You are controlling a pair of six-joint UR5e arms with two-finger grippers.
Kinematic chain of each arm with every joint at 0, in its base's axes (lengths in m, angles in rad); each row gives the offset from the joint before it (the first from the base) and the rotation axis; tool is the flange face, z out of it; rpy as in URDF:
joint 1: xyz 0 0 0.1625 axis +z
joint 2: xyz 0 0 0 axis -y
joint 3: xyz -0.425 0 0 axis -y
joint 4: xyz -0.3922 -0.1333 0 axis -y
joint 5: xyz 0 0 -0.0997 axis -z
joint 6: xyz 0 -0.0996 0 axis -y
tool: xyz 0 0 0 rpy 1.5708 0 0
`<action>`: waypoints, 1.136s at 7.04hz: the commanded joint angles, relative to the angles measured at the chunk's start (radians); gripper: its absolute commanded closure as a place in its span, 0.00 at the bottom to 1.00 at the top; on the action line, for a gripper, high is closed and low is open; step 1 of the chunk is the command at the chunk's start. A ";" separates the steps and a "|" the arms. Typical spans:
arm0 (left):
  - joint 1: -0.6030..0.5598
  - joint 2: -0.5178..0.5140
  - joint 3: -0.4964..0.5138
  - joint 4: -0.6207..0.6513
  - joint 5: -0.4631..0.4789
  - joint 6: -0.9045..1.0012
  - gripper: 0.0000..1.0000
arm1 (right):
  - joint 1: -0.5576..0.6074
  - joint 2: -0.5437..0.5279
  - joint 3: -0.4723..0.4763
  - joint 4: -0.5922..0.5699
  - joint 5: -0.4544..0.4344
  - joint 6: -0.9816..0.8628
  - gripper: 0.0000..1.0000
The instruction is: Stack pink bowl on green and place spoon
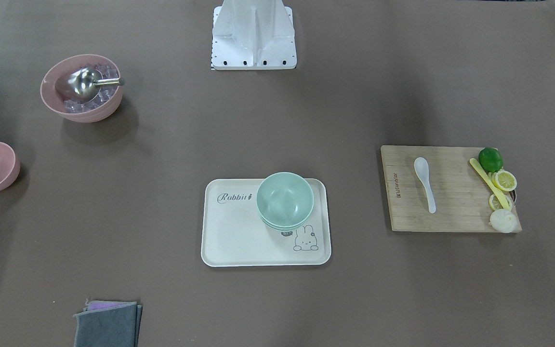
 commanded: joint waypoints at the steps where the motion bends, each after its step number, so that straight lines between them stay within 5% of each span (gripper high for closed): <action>1: 0.000 -0.001 -0.001 0.001 0.000 0.000 0.02 | 0.000 0.001 0.001 0.000 0.000 0.000 0.00; 8: 0.006 -0.014 -0.038 -0.006 0.011 0.000 0.02 | 0.000 0.001 0.024 0.002 0.000 0.035 0.00</action>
